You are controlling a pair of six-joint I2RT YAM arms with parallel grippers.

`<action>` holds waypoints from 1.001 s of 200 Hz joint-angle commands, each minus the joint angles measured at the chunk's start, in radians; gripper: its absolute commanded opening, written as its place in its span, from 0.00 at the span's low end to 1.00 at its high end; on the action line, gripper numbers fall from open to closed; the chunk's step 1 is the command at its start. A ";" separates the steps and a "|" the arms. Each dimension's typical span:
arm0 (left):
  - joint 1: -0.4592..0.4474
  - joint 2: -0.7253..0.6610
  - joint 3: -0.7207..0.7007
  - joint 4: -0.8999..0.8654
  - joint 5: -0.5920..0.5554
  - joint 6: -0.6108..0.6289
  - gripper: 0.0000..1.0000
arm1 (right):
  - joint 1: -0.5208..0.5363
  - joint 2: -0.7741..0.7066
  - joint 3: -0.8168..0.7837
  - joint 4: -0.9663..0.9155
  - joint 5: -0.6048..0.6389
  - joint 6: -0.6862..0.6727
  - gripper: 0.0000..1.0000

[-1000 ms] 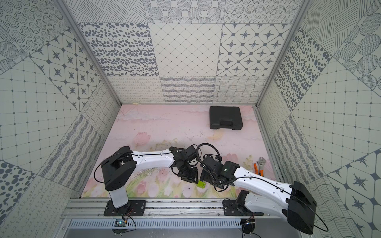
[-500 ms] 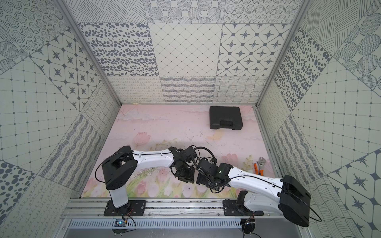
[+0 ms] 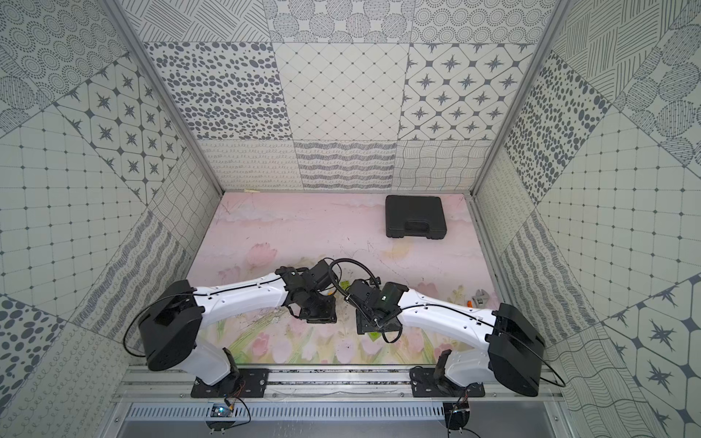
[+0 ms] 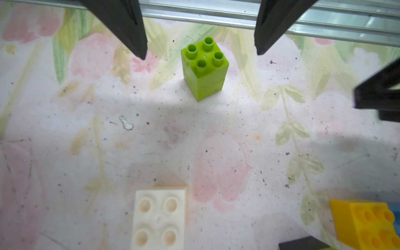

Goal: Assemble the number 4 with lego
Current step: Pick up the lego brick from the center of the board.

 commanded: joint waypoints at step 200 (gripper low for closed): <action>0.455 -0.154 -0.125 -0.041 -0.068 0.085 0.22 | 0.019 0.126 -0.032 0.065 -0.043 -0.139 0.57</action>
